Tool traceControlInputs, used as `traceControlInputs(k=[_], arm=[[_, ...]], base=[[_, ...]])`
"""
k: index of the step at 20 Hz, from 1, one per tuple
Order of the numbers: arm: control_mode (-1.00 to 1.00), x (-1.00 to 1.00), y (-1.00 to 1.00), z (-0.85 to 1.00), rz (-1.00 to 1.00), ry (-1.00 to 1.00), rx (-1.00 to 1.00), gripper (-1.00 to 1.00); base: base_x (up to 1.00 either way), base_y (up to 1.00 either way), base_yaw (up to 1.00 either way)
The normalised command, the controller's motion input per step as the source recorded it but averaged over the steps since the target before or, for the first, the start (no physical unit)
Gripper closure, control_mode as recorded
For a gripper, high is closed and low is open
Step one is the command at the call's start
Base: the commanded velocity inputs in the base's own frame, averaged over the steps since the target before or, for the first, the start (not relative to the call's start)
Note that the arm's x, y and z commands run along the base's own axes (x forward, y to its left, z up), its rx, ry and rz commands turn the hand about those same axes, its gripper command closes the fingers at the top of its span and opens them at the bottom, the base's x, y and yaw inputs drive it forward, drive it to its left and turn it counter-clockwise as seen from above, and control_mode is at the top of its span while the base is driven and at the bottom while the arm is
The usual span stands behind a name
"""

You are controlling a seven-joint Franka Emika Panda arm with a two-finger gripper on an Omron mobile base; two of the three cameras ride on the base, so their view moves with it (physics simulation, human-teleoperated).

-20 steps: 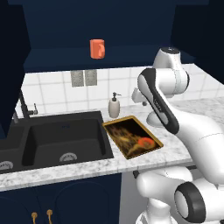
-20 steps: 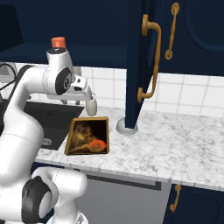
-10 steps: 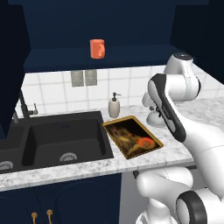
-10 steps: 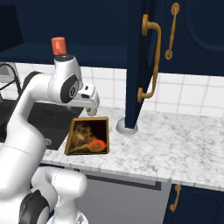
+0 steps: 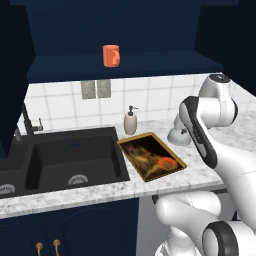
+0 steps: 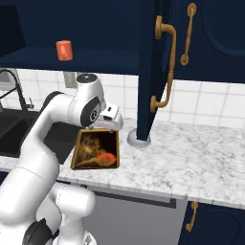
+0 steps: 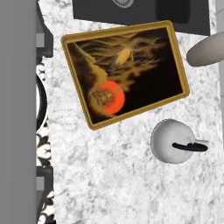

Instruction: Pick the kettle from the counter and place it on the tray. Then pick the mug from the cabinet and place it on the tray. Then close the cabinet doors.

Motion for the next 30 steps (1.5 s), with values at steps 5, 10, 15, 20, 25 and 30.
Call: traceControlInputs(k=[5, 10, 15, 20, 25, 30], arm=[[-1.00, 0.30, -0.28, -0.51, -0.04, 0.01, 0.00, -1.00], [-1.00, 0.37, -0.30, -0.35, -0.03, 0.01, 0.00, -1.00], [-1.00, 0.52, -0.20, -0.25, -0.03, 0.03, 0.00, -1.00], [-1.00, 0.57, -0.21, -0.09, 0.00, 0.03, 0.00, -1.00], [-1.00, 0.58, -0.16, -0.05, 0.00, 0.02, 0.00, -1.00], [-1.00, 0.58, -0.21, -0.25, 0.00, 0.04, 0.01, -1.00]], base=[[0.00, 0.00, 0.00], [0.00, 0.00, 0.00], [0.00, 0.00, 0.00], [0.00, 0.00, 0.00], [0.00, 0.00, 0.00], [0.00, 0.00, 0.00]])
